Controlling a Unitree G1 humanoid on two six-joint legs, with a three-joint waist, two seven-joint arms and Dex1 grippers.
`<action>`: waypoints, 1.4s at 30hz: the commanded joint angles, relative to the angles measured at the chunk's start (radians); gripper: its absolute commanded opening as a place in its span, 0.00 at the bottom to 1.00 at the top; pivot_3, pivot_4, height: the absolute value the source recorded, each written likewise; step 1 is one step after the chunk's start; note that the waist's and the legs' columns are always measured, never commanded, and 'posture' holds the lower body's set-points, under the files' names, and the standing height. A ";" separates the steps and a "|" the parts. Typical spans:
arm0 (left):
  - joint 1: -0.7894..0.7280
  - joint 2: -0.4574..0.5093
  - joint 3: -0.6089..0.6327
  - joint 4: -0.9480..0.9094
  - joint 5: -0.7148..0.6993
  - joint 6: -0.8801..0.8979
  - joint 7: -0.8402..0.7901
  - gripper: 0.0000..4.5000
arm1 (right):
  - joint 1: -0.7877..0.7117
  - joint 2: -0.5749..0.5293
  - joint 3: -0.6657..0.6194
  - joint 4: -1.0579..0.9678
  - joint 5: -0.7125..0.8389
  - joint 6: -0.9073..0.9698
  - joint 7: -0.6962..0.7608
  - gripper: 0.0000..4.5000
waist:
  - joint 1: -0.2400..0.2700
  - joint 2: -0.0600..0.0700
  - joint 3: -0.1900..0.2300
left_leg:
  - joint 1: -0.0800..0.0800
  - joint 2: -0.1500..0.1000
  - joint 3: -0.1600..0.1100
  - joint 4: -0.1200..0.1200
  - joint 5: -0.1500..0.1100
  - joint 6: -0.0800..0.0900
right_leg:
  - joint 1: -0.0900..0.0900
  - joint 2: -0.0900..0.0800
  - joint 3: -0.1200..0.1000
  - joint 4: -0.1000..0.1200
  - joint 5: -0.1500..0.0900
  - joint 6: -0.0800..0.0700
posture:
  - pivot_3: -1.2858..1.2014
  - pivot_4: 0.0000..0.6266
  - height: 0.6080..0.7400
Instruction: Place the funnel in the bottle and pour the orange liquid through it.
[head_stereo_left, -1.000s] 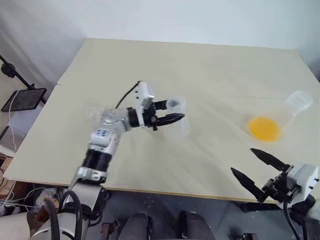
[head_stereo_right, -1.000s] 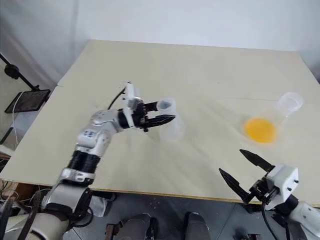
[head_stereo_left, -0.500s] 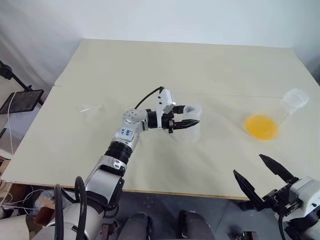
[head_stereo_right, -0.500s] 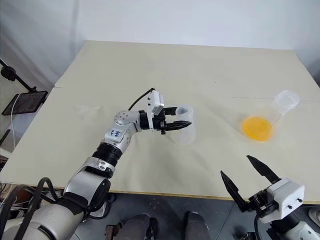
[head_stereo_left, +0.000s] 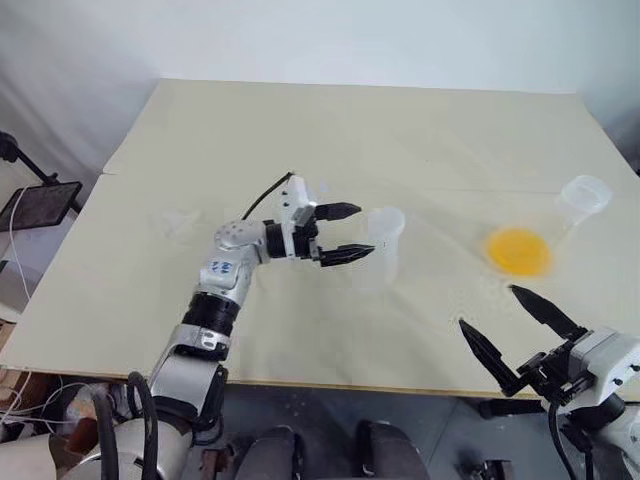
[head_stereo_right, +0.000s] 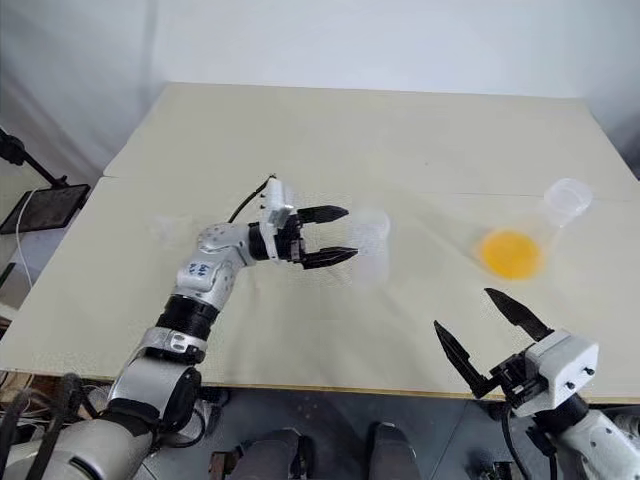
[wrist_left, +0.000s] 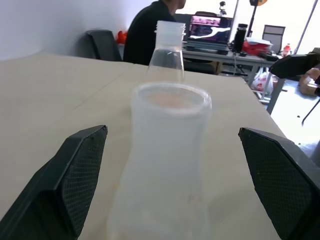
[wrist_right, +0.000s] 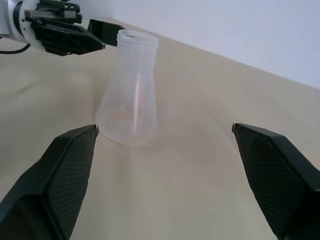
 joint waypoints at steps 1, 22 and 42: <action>0.121 0.081 0.115 -0.153 -0.085 0.022 0.013 1.00 | -0.081 -0.043 0.027 0.014 0.040 0.027 0.022 1.00 | -0.006 0.000 0.000 | 0.000 0.001 0.000 0.000 0.000 0.000 | 0.000 0.000 0.000 0.000 0.000 0.000 | 0.52 0.24 1.00; 0.993 0.133 0.720 -0.608 -0.208 -0.094 0.497 1.00 | -0.526 -0.125 0.273 0.182 0.117 0.133 0.265 1.00 | 0.007 -0.001 0.000 | 0.000 0.001 -0.008 0.001 -0.002 -0.001 | 0.003 -0.008 0.002 -0.007 -0.001 -0.001 | 0.52 0.24 1.00; 0.470 0.239 0.412 -0.288 -0.036 0.065 0.667 1.00 | -0.442 -0.109 0.246 0.159 0.073 0.104 0.224 1.00 | -0.005 -0.001 0.000 | 0.000 0.000 -0.005 0.000 -0.003 -0.002 | 0.000 -0.003 -0.001 0.001 -0.001 -0.002 | 0.52 0.24 1.00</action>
